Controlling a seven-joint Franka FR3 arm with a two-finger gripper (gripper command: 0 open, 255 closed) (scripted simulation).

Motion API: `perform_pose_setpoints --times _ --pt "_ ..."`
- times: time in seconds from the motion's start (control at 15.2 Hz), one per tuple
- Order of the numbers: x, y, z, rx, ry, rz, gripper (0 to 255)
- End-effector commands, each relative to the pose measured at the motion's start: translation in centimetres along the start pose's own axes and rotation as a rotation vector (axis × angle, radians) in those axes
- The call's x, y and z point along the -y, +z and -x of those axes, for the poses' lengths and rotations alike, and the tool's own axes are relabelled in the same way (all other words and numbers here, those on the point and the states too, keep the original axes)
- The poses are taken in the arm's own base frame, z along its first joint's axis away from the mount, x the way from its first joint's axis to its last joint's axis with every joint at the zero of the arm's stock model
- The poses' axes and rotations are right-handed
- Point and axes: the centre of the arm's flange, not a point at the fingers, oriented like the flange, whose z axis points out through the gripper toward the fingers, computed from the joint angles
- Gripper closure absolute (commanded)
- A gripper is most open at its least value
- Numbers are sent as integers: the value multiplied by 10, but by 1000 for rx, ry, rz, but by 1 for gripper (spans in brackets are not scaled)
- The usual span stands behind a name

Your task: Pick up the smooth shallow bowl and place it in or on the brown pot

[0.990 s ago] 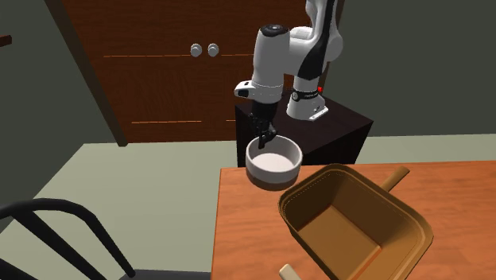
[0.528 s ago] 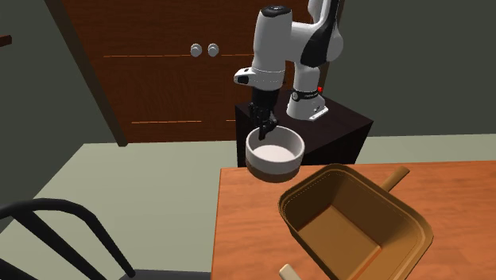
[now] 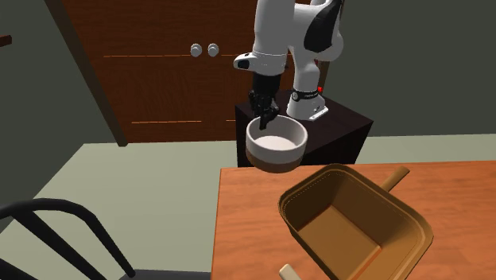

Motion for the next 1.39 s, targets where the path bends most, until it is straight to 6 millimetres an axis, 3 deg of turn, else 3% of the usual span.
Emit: perform_pose_setpoints --times 0.0,0.33,1.32 --pt "0 -12 -2 0 0 0 255" --pt "-1 -37 -4 0 0 0 255" --pt "173 -63 87 0 0 0 255"
